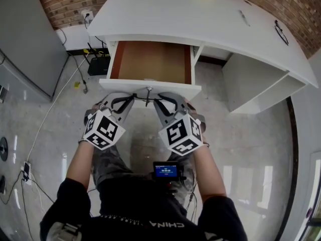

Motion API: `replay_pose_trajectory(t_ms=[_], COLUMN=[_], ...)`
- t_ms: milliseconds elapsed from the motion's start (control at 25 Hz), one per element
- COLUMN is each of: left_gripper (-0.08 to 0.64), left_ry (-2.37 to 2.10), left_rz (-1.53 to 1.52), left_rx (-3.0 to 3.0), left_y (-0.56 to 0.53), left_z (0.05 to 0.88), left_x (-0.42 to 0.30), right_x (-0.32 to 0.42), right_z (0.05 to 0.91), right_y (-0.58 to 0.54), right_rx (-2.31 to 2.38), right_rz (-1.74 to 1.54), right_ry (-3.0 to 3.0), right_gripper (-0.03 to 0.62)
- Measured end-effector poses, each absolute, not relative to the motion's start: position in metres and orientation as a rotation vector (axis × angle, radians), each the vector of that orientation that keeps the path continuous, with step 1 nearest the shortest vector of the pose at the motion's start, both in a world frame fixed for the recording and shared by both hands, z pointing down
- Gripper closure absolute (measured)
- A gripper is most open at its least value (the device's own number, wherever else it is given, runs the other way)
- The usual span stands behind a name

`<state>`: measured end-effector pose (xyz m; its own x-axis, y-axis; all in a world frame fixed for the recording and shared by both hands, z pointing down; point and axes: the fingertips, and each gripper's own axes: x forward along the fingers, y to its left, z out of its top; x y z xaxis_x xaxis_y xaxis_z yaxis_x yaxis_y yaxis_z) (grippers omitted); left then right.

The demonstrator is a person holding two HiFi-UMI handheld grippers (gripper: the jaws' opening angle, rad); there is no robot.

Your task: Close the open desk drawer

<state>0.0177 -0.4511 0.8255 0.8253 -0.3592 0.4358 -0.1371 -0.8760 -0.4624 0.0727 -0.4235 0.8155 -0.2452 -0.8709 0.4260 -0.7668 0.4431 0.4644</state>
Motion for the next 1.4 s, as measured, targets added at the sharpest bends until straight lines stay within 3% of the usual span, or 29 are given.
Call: replay_pose_trajectory(t_ms=[520,600,1400], left_gripper=[0.548,0.548,0.548], left_ry=[0.344,0.319,0.394], left_rz=[-0.654,-0.667,-0.689], left_rx=[-2.585,-2.559,-2.566], left_y=[-0.463,-0.462,-0.500], left_z=[0.805,0.805,0.807], left_x=[0.022,0.023,0.047], right_x=[0.079,0.079,0.106], right_z=[0.797,0.801,0.802], right_y=[-0.432,-0.432,-0.474], right_rx=[1.312,1.298,1.356], right_rz=[-0.349,-0.385,-0.371], right_ry=[-2.009,-1.971,-1.974], right_gripper=[0.525,0.495,0.505])
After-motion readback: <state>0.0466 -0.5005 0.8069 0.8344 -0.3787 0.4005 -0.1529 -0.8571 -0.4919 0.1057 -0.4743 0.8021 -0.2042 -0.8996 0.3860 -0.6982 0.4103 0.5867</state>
